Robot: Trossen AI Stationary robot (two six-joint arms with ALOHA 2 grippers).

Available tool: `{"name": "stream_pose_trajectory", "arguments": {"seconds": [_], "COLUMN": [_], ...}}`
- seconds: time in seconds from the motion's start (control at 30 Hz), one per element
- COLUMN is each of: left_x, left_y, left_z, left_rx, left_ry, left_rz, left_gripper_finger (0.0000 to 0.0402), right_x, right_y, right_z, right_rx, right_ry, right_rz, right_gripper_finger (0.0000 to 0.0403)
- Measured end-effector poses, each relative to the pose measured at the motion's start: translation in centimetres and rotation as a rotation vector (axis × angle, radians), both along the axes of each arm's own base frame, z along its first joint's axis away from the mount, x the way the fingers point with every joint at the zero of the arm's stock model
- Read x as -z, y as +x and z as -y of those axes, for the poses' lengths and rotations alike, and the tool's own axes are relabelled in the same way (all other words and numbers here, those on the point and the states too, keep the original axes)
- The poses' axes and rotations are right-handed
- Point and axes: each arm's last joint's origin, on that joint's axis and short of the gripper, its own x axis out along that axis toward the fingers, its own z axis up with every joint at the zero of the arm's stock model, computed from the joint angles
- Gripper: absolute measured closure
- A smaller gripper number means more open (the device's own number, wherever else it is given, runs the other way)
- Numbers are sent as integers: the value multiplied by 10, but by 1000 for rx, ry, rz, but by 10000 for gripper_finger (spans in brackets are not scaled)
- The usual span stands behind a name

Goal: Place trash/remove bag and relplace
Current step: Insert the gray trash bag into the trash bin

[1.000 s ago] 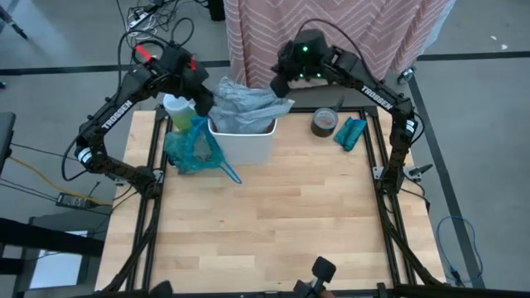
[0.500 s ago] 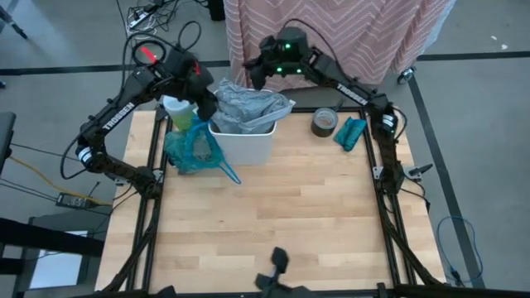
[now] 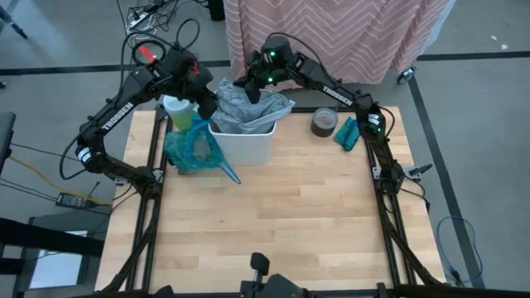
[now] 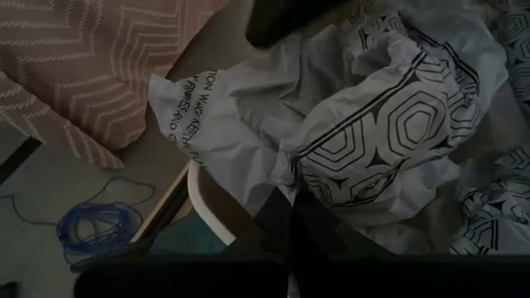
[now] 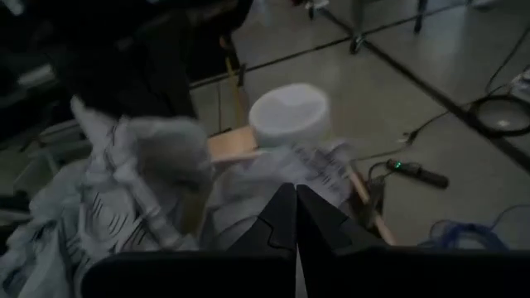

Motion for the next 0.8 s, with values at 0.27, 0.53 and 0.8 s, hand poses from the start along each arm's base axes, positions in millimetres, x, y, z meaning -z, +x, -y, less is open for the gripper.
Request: {"name": "stream_pose_trajectory", "arguments": {"seconds": [0.27,0.53,0.8], "left_x": [0,-1,-1], "left_y": [0,0,0], "left_z": [-1,-2,-3], "left_rx": [-3,-16,-7], "left_ry": [27,46,86], "left_rz": [-12,-14,-40], "left_gripper_finger": [394,394,394], "right_x": [13,28,13], "right_y": [3,3,3], "right_z": [-17,-39,-51], "right_rx": [-80,-128,-87], "right_ry": [10,3,-118], "right_rz": [-126,-307,-292], "right_gripper_finger": [403,403,403]}}
